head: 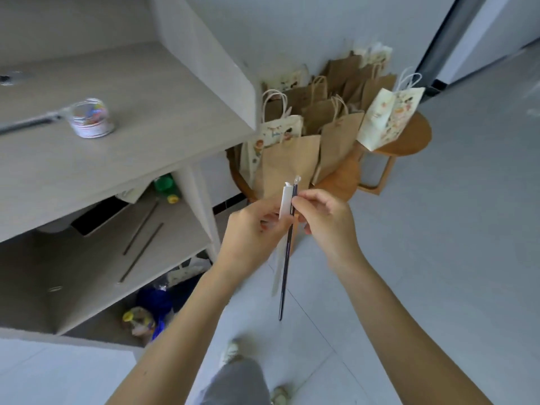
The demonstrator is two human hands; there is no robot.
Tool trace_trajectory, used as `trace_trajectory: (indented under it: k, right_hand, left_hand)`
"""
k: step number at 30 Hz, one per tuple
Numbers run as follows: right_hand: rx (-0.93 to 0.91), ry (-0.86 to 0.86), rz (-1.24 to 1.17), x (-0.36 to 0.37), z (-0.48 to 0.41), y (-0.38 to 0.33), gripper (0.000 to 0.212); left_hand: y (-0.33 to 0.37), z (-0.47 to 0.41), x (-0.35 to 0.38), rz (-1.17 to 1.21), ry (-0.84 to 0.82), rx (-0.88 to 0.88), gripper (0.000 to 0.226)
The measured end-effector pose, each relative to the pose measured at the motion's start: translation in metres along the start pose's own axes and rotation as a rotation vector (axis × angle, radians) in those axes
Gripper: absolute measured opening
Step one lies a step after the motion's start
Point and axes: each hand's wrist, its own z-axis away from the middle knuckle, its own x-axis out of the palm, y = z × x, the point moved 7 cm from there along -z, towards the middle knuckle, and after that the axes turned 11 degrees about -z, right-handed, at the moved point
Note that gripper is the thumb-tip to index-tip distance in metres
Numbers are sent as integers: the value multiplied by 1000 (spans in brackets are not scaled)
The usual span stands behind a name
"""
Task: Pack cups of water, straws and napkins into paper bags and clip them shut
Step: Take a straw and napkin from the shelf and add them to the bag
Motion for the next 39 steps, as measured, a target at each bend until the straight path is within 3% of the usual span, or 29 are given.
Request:
trace_trajectory:
  k: [5, 10, 14, 18, 23, 27, 31, 39]
  right_hand:
    - [58, 131, -7, -71, -41, 17, 7]
    - [75, 149, 50, -138, -110, 26, 4]
    - [-59, 139, 282, -201, -177, 5, 10]
    - [-233, 84, 481, -255, -240, -24, 28]
    - [-154, 139, 399, -327, -315, -26, 7]
    - [-201, 130, 418, -389, -394, -30, 12]
    - [-230, 99, 377, -458, -473, -45, 9]
    - [-297, 82, 357, -533, -628, -66, 6]
  left_hand:
    - [29, -44, 67, -24, 18, 52, 20]
    - [49, -114, 137, -28, 5, 31, 3]
    - [71, -185, 186, -58, -80, 26, 10]
    - [107, -256, 239, -56, -238, 44, 20]
    - [160, -337, 292, -158, -202, 205, 12]
    - [187, -410, 353, -221, -198, 284, 23]
    - [199, -488, 399, -271, -124, 195, 36]
    - [224, -623, 456, -280, -64, 109, 27]
